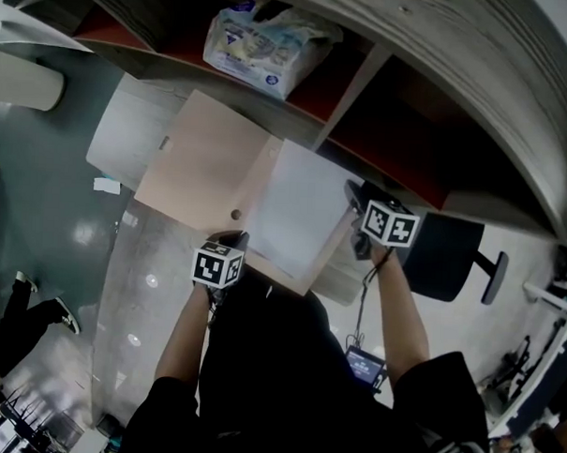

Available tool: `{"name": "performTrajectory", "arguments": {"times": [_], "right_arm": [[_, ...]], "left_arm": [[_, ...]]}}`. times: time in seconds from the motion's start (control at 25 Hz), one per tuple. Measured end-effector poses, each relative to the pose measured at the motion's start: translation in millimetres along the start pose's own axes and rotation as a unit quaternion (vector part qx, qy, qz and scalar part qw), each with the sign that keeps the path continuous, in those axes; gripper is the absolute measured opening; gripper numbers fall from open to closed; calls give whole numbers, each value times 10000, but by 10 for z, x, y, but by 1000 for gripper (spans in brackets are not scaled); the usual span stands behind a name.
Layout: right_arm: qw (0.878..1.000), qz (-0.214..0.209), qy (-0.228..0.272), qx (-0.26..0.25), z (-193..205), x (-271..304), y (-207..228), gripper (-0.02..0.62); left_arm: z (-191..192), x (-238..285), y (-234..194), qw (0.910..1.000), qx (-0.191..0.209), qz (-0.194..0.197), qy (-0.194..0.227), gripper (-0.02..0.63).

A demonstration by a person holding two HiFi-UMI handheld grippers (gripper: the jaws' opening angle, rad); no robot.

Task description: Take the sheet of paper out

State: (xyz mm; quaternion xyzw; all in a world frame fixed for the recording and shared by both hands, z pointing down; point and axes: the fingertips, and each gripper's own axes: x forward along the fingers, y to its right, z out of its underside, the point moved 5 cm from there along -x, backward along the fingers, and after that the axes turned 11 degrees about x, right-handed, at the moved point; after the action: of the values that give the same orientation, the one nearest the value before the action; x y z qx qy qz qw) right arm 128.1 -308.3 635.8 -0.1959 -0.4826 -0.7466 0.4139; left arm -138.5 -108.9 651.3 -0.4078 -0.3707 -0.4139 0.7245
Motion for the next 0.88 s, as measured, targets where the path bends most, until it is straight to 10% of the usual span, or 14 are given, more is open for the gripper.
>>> {"name": "performTrajectory", "arguments": {"times": [0.88], "right_arm": [[9950,-308,61,-949,-34,-94,-235,17]], "left_arm": [[15,-114,166,9969,-481,-378,496,43]]}}
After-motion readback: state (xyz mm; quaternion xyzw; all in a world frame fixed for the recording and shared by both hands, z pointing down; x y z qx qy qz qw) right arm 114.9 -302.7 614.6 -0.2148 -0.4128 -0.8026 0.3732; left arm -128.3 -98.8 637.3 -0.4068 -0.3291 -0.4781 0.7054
